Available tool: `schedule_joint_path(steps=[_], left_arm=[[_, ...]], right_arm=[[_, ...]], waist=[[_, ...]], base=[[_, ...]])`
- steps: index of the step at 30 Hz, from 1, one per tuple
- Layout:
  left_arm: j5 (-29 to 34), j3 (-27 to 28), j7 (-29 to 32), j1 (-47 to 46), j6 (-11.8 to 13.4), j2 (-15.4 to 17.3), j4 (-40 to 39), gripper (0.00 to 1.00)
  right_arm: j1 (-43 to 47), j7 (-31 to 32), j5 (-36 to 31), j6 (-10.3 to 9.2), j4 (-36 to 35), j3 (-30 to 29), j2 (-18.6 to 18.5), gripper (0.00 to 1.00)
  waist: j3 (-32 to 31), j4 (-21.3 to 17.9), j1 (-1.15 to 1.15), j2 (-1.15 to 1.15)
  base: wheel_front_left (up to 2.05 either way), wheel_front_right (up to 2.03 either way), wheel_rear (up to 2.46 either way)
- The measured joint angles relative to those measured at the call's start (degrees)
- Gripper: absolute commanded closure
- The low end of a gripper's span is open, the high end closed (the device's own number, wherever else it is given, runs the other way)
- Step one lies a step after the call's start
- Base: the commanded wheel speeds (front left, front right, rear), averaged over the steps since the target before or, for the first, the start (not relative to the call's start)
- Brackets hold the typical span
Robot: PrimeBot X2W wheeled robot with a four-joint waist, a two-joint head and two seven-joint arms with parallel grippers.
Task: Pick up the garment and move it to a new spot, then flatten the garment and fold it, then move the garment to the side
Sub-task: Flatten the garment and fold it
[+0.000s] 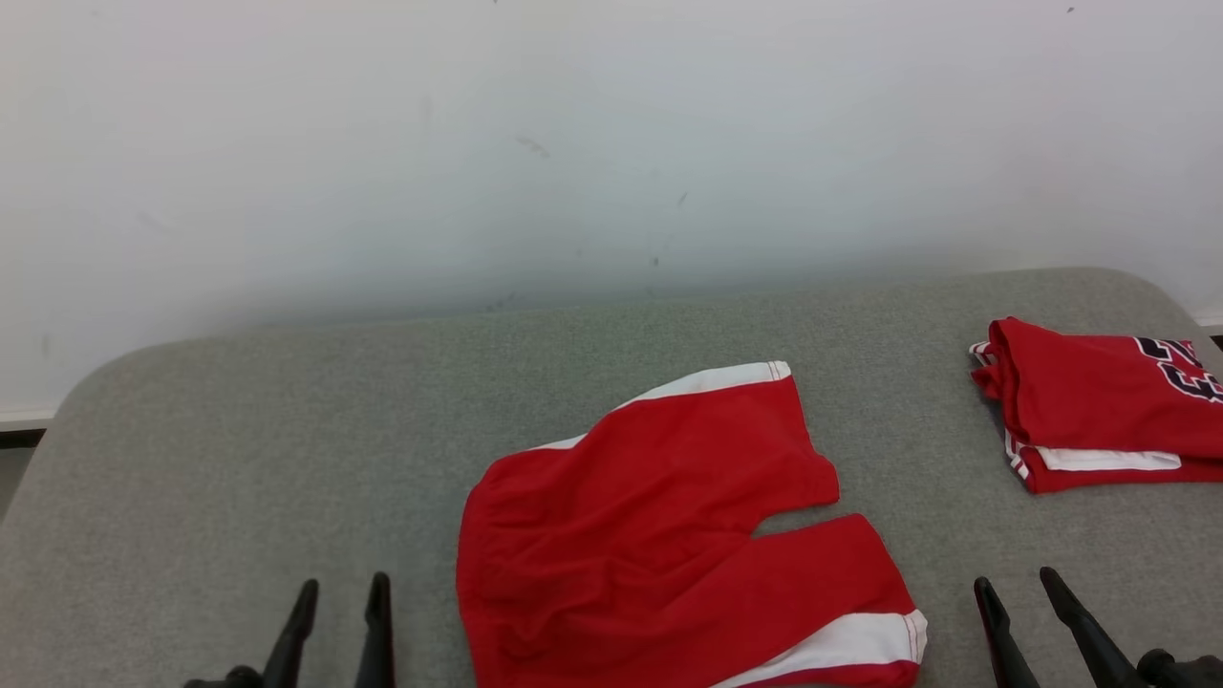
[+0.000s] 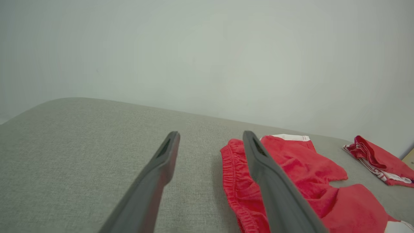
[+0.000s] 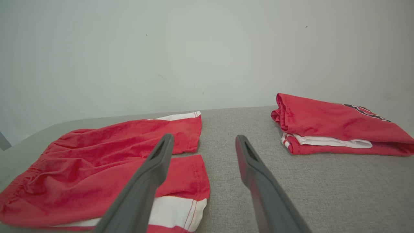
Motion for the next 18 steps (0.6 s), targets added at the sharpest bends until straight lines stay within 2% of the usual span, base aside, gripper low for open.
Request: schedule_joint_path(steps=[4, 10, 18], left_arm=[[-0.8, -4.1, 0.0, 0.2, -0.3, 0.5, 2.1, 0.00], [-6.1, -12.3, 4.9, 0.8, -0.4, 6.5, 4.6, 0.00], [-14.7, -23.2, 10.5, 0.4, -0.6, 13.9, 3.0, 0.00]], right_arm=[[-1.2, 4.4, 2.2, 0.00, 1.9, 1.5, -0.9, 0.00], [-4.1, 14.0, 9.4, 0.01, 6.2, 6.2, 0.5, 0.00], [-7.1, 19.3, 14.9, 0.00, 13.3, 5.9, 2.2, 0.00]], waist=[[0.3, 0.3, 0.00, 0.00], [0.9, 0.5, 0.00, 0.00], [1.6, 1.7, 0.00, 0.00]], base=[[0.00, 0.00, 0.00], [0.00, 0.00, 0.00], [0.00, 0.00, 0.00]])
